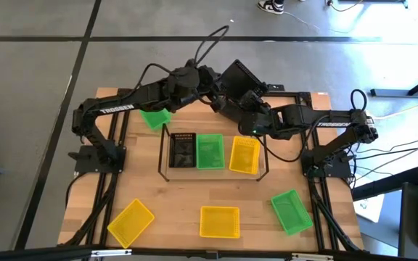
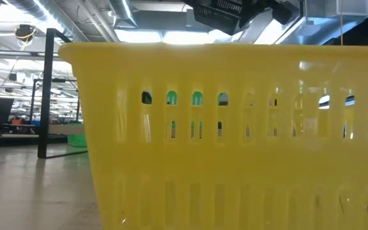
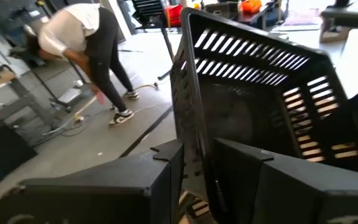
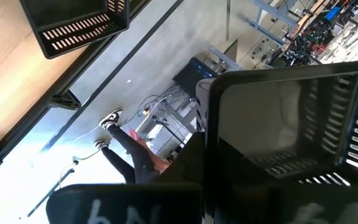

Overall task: Stack baskets on shelf by color
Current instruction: Stack the right black bin on top of the black bin on the shelf

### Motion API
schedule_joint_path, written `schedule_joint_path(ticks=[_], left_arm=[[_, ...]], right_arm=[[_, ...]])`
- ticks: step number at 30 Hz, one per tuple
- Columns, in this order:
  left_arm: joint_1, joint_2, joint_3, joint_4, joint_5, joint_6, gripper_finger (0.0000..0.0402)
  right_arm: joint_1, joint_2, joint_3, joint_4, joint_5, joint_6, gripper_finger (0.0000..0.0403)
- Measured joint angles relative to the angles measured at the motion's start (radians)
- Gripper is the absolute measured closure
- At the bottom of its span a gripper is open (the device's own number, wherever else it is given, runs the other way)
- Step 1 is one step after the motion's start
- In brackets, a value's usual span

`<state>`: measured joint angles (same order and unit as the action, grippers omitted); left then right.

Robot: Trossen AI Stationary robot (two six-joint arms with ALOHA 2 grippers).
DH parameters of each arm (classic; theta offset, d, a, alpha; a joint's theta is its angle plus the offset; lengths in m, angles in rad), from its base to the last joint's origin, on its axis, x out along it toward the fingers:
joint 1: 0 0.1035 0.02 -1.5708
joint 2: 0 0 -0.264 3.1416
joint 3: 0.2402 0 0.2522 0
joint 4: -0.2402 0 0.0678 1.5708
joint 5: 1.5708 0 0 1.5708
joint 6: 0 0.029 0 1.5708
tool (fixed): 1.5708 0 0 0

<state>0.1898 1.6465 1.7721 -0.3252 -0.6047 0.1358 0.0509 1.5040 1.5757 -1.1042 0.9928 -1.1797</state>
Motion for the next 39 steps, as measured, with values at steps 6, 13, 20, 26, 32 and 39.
schedule_joint_path(ticks=[6, 13, 20, 26, 32, 39], left_arm=[[-0.013, 0.0, 0.0, 0.0, -0.048, 0.102, 0.036], [-0.016, 0.0, 0.0, 0.0, -0.05, 0.105, 0.0398], [-0.015, -0.002, 0.0, 0.002, -0.051, 0.104, 0.04], [-0.015, -0.002, 0.0, -0.032, -0.047, 0.102, 0.0401], [-0.015, -0.002, 0.0, -0.082, -0.047, 0.076, 0.0401], [-0.015, -0.002, 0.0, -0.153, -0.05, 0.044, 0.0401]], right_arm=[[0.0, 0.0, 0.0, 0.004, -0.003, 0.0, 0.0403], [-0.001, 0.0, 0.0, 0.05, -0.076, 0.054, 0.04], [0.0, 0.0, 0.0, 0.095, -0.086, 0.074, 0.0374], [0.0, 0.0, 0.0, 0.099, -0.108, 0.079, 0.0343], [0.001, 0.0, 0.0, 0.112, -0.13, 0.08, 0.0314], [0.045, -0.003, 0.0, 0.142, -0.134, 0.104, 0.0309]])
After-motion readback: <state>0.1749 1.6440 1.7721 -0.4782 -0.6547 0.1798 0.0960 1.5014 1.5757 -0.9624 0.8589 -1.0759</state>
